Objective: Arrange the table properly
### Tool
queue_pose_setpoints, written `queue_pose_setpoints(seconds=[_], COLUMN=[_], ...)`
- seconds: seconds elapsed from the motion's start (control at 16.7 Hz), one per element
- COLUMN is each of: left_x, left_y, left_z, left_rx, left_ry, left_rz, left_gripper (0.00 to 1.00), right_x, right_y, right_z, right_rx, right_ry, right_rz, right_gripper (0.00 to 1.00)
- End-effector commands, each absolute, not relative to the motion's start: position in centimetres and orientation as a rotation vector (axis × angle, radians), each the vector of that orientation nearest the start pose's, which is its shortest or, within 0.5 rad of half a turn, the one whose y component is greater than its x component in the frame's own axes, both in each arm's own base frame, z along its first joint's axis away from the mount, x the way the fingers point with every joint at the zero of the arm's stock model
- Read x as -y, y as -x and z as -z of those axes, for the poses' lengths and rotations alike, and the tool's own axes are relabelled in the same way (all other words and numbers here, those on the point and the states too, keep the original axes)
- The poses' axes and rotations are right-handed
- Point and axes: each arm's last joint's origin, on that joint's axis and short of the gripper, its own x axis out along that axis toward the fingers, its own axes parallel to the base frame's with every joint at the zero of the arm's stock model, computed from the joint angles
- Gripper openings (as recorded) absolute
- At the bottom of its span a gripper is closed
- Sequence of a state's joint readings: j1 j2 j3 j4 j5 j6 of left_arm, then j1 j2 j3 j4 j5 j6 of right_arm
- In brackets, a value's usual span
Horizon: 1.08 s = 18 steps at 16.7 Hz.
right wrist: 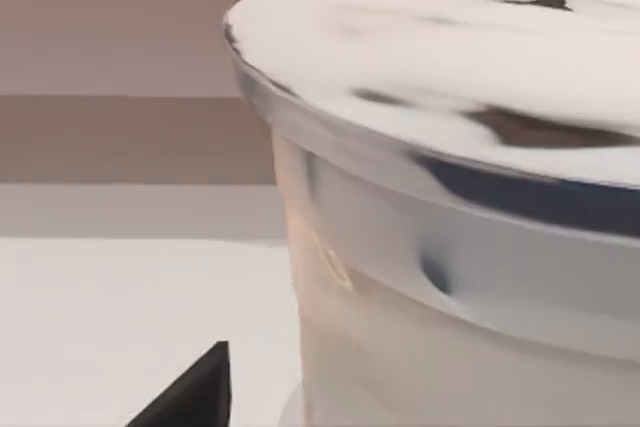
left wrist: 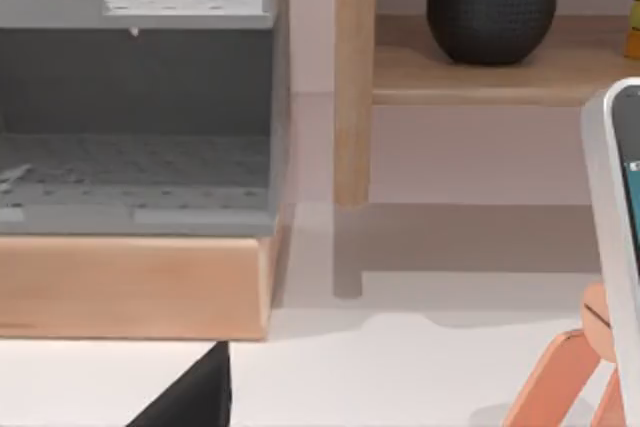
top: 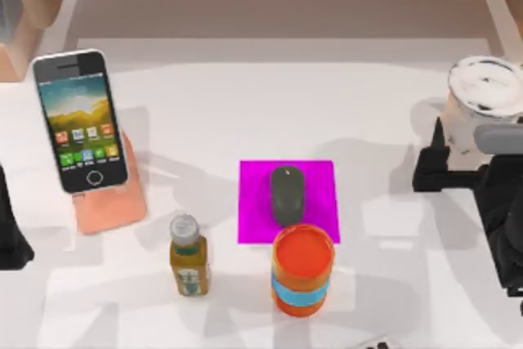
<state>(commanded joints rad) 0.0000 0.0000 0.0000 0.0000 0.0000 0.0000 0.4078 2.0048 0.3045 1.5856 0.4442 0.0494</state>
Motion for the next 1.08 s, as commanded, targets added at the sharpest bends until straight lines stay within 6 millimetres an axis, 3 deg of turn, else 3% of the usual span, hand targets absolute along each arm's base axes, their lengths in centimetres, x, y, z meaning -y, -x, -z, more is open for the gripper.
queue_pose_setpoints(seconds=[0.24, 0.48, 1.08], left_x=[0.1, 0.1, 0.1], left_y=[-10.6, -10.6, -10.6], left_z=[-16.0, -16.0, -16.0], left_rx=[0.000, 0.000, 0.000], left_ry=[0.000, 0.000, 0.000], left_rz=[0.000, 0.000, 0.000], left_gripper=[1.00, 1.00, 1.00], right_x=[-9.2, -9.2, -9.2], right_y=[-26.3, -26.4, -26.4], right_z=[-7.5, -7.5, -7.5], right_rx=[-0.098, -0.098, -0.098], right_ry=[0.011, 0.011, 0.011], right_rz=[0.017, 0.017, 0.017], right_gripper=[1.00, 1.00, 0.25])
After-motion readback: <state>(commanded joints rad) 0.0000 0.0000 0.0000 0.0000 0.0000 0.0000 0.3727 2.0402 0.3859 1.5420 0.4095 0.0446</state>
